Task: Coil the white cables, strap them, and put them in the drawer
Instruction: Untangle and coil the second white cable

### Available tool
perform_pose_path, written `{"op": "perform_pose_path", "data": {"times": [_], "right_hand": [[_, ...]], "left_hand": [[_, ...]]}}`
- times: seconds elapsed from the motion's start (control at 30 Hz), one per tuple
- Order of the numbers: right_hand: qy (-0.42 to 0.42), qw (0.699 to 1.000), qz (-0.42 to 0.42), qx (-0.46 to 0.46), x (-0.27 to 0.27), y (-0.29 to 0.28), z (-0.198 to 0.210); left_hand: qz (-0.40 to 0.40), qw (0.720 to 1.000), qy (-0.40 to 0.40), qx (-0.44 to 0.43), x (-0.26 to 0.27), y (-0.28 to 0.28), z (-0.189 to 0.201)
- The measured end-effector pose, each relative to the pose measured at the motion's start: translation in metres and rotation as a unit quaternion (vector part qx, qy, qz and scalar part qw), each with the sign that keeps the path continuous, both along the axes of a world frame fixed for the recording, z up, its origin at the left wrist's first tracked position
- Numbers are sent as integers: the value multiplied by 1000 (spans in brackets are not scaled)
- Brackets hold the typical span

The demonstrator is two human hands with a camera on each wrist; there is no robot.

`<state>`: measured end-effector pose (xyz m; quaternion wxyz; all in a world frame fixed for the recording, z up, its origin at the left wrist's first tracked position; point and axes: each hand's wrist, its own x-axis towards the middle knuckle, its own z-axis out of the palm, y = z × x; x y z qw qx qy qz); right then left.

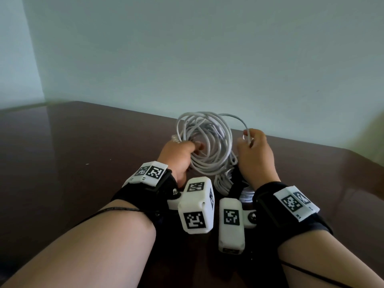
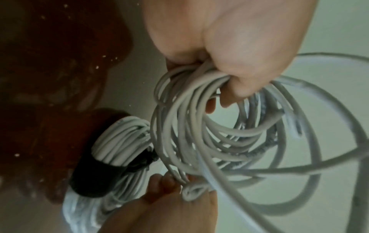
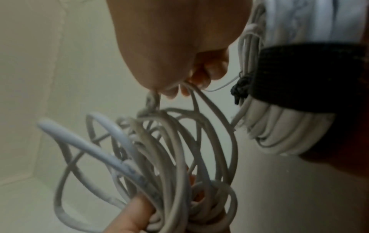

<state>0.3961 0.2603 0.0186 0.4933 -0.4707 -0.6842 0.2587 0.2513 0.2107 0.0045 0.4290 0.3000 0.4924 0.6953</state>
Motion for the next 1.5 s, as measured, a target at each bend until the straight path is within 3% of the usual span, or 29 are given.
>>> {"op": "perform_pose_path", "data": {"times": [0.1,0.17,0.4,0.63,0.7,0.83,0.97,1.23,1.5], "right_hand": [[130,988,54,-57,-1,-3,-1],[157,983,61,-78,1,-2,0],[56,985,143,-75,5,-1,-6],[107,987,99,-62,8,1,-4],[120,988,87,-40,9,1,-3],[145,982,115,-29,7,-2,-1],[151,976,152,-34,7,-5,2],[26,988,152,-11,10,-2,1],[51,975,206,-69,13,0,6]], "left_hand": [[29,1000,2,-11,-5,0,0],[25,1000,4,-4,-5,0,0],[56,996,74,20,1,-2,0],[71,989,127,19,3,-7,2],[79,991,108,18,4,-7,3],[71,995,76,15,-1,-7,3],[81,992,98,9,-2,-9,4],[39,982,181,35,-3,-13,5],[-17,966,251,59,-4,-13,5]]}}
